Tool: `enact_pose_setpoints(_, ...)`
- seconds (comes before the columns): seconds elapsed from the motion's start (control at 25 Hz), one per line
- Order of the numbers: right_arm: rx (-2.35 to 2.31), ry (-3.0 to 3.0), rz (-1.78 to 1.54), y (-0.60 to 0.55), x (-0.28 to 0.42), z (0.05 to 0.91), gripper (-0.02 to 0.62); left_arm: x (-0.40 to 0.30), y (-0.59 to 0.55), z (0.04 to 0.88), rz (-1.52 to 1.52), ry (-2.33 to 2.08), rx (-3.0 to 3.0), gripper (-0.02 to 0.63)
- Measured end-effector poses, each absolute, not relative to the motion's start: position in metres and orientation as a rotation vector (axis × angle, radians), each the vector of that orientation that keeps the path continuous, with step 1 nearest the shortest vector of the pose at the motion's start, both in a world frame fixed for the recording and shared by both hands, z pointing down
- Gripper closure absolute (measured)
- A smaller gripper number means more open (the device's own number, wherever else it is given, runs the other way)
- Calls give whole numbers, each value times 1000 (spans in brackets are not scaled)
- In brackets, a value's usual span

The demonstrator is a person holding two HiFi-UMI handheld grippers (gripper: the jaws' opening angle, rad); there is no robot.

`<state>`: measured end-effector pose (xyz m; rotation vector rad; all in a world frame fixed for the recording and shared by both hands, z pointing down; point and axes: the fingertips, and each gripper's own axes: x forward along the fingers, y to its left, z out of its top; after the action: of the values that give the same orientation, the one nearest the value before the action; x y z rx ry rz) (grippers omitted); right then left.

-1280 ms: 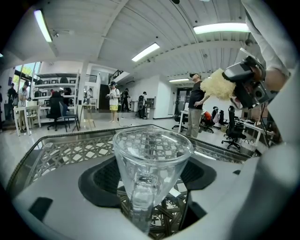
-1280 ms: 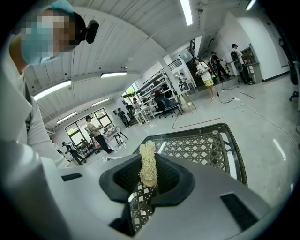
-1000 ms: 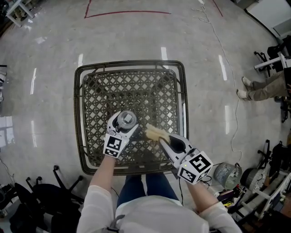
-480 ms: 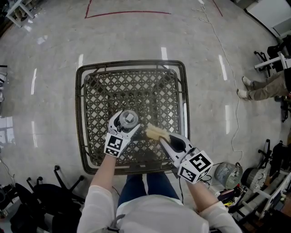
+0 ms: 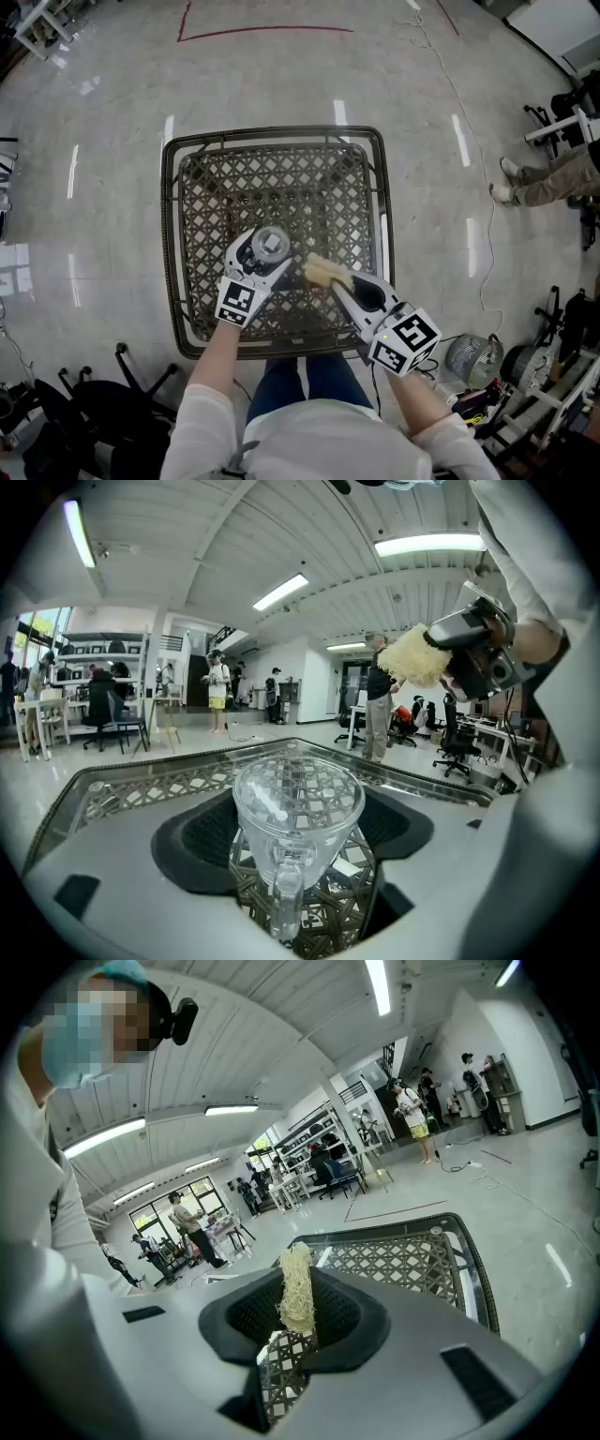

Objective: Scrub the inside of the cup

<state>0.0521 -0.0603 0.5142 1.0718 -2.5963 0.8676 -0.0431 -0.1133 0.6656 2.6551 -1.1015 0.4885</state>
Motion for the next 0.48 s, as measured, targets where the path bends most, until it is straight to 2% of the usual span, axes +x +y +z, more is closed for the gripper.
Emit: enact_pose_setpoints(0.48,1087,-2605,850,-55,51,501,509,-46,-112,644,481,-1115,2707,224)
